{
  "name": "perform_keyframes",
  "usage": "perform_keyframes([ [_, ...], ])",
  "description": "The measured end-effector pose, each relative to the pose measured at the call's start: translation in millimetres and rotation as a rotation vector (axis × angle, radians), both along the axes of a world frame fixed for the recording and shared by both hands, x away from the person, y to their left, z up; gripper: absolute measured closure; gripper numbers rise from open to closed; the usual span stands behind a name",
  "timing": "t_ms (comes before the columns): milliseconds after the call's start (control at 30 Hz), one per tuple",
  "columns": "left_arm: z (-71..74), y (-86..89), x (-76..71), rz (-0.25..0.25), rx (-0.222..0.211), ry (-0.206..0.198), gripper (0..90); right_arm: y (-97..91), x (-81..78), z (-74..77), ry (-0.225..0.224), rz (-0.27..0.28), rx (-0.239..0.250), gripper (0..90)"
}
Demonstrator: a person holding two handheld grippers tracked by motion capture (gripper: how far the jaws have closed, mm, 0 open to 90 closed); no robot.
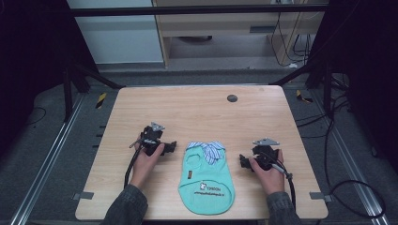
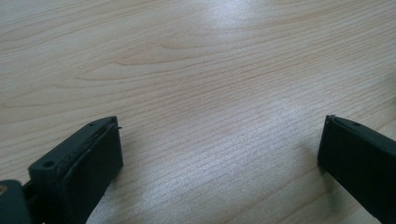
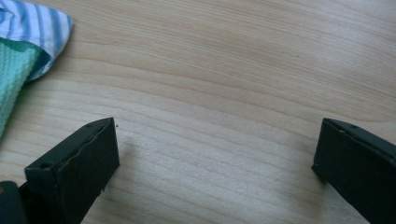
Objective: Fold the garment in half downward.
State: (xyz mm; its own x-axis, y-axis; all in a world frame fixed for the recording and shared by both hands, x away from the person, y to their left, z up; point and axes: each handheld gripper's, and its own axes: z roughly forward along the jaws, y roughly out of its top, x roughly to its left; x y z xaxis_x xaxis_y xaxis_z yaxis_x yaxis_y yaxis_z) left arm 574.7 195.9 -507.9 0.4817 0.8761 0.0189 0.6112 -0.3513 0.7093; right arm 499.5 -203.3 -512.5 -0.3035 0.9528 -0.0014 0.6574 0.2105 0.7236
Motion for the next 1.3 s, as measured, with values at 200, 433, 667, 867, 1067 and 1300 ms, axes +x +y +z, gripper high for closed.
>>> perform_keyframes([
  [200,0.0,-0.8,-0.3,0.007,0.000,0.001,0.0,1.1,-0.1,0.0,0.002,-0.001,-0.001,0.3],
  [433,0.1,-0.1,-2.3,-0.032,0.002,0.002,0.0,1.8,1.2,0.1,0.001,-0.001,0.002,0.5],
  [667,8.9,-4.9,-11.3,-0.058,0.018,-0.011,3.6,4.4,3.3,6.2,-0.033,0.005,0.044,17.3],
  [867,20.0,-16.9,-18.4,-0.096,0.000,-0.029,4.7,26.8,11.1,18.5,-0.070,0.070,0.017,27.4],
  [1067,25.9,-30.2,-21.1,-0.140,-0.026,-0.030,9.9,42.9,20.8,30.9,-0.049,0.129,0.037,37.4],
  [1300,29.9,-37.0,-22.2,-0.188,-0.014,-0.011,21.0,65.0,31.2,38.6,0.044,0.211,-0.004,46.9],
])
